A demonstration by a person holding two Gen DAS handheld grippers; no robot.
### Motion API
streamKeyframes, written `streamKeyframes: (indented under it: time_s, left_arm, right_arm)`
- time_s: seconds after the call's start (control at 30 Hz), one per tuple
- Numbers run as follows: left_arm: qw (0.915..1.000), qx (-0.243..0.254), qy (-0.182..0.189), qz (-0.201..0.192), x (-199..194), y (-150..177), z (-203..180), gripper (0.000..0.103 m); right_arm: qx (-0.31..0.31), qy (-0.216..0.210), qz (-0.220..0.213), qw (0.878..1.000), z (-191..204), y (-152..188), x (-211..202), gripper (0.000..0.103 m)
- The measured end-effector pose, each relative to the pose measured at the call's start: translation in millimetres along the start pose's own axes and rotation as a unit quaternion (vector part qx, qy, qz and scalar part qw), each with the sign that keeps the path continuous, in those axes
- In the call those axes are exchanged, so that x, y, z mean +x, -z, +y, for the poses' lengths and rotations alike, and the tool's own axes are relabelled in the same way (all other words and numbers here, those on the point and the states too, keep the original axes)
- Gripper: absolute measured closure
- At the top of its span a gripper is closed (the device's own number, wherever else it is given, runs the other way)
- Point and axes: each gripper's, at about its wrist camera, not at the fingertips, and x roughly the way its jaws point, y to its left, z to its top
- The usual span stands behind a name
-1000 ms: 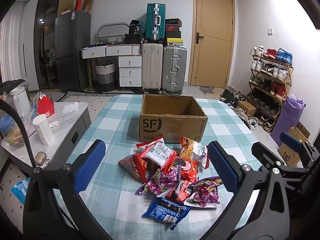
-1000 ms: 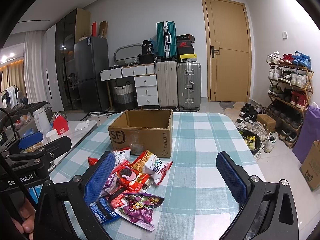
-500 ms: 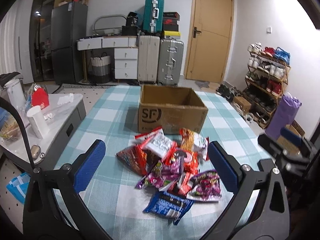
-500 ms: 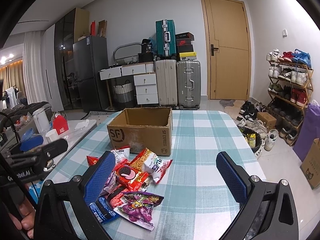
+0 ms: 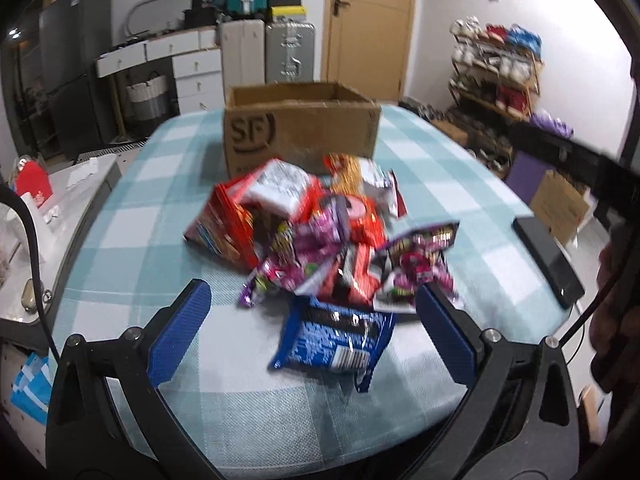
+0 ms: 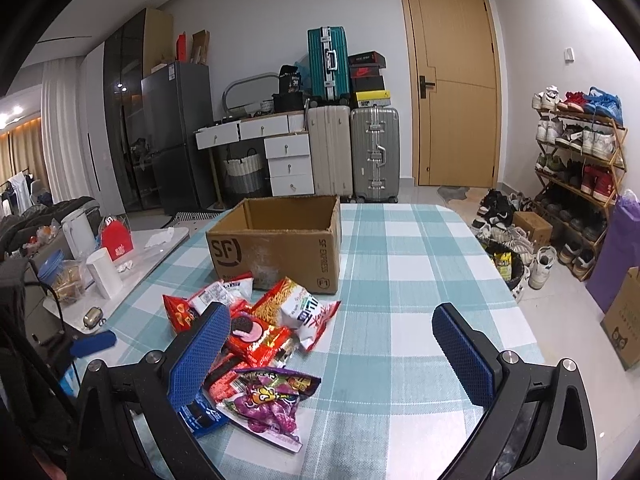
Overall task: Organize snacks
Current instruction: 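Lower the left tool onto the blue snack bag and close it, then lift the blue bag with the left tool while the right tool reaches the purple candy bag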
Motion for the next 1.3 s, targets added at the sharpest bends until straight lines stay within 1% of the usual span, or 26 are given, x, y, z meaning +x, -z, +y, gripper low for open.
streamKeyframes:
  time_s: [0.2, 0.27, 0.33, 0.4, 0.43, 0.5, 0.53, 0.57, 0.63, 0.7, 0.73, 0.77, 0.8, 0.87, 0.9, 1.0, 1.3]
  left_arm:
    - [0.9992, 0.007, 0.025, 0.03, 24.9, 10.5, -4.5, 0.001]
    - [0.9989, 0.018, 0.02, 0.038, 32.5, 14.1, -7.5, 0.001]
    - [0.9986, 0.027, 0.023, 0.04, 37.9, 16.4, -10.8, 0.001]
    - [0.9982, 0.026, 0.034, 0.043, 42.4, 17.0, -11.9, 0.001]
    - [0.9977, 0.023, 0.045, 0.045, 46.8, 17.0, -12.6, 0.002]
    - [0.9967, 0.017, 0.061, 0.052, 52.7, 17.5, -12.6, 0.012]
    - [0.9955, 0.012, 0.072, 0.06, 58.7, 17.5, -12.6, 0.014]
    - [0.995, 0.009, 0.076, 0.065, 61.0, 18.2, -11.9, 0.018]
    - [0.9943, 0.008, 0.077, 0.073, 69.3, 18.6, -13.3, 0.023]
    - [0.9937, 0.005, 0.082, 0.076, 70.6, 19.0, -12.9, 0.031]
    - [0.9932, 0.003, 0.089, 0.076, 67.1, 19.6, -10.3, 0.031]
    - [0.9931, 0.002, 0.09, 0.075, 66.7, 20.0, -9.2, 0.035]
    - [0.9927, 0.001, 0.095, 0.074, 67.3, 19.7, -8.5, 0.045]
    - [0.992, -0.002, 0.102, 0.075, 66.4, 18.9, -6.2, 0.053]
    - [0.9907, -0.005, 0.113, 0.076, 67.3, 17.9, -4.4, 0.056]
    - [0.9885, -0.018, 0.128, 0.077, 58.7, 19.0, 2.8, 0.06]
    - [0.9894, -0.019, 0.126, 0.069, 45.8, 21.5, 5.5, 0.06]
  right_arm:
    - [0.002, -0.001, 0.008, 1.0, -4.2, 7.0, 6.8, 0.0]
    - [0.004, -0.001, 0.017, 1.0, -5.8, 11.6, 10.1, 0.0]
    - [0.002, 0.001, 0.025, 1.0, -7.8, 17.3, 14.7, 0.0]
    - [0.002, 0.001, 0.035, 0.999, -9.4, 24.2, 19.5, 0.0]
    - [0.003, 0.001, 0.04, 0.999, -11.4, 27.2, 21.8, 0.0]
    - [0.006, 0.001, 0.047, 0.999, -14.3, 32.4, 26.1, 0.0]
    - [0.007, 0.001, 0.05, 0.999, -15.5, 34.2, 27.9, 0.0]
    - [0.009, 0.001, 0.052, 0.999, -17.2, 36.0, 29.7, 0.0]
    - [0.013, 0.0, 0.057, 0.998, -19.7, 39.5, 32.8, 0.0]
    - [0.015, -0.001, 0.059, 0.998, -21.5, 41.3, 35.2, 0.0]
    - [0.014, -0.001, 0.06, 0.998, -21.4, 42.1, 35.6, 0.0]
    - [0.014, -0.001, 0.06, 0.998, -21.2, 42.8, 35.9, 0.0]
    - [0.013, -0.002, 0.061, 0.998, -21.3, 43.2, 36.7, 0.0]
    - [0.011, -0.003, 0.064, 0.998, -19.9, 44.1, 37.8, 0.0]
    - [0.01, -0.003, 0.065, 0.998, -19.4, 44.7, 38.4, 0.0]
    - [0.009, -0.005, 0.07, 0.998, -17.4, 46.7, 40.0, 0.0]
    - [0.008, -0.006, 0.077, 0.997, -16.7, 52.2, 44.0, 0.0]
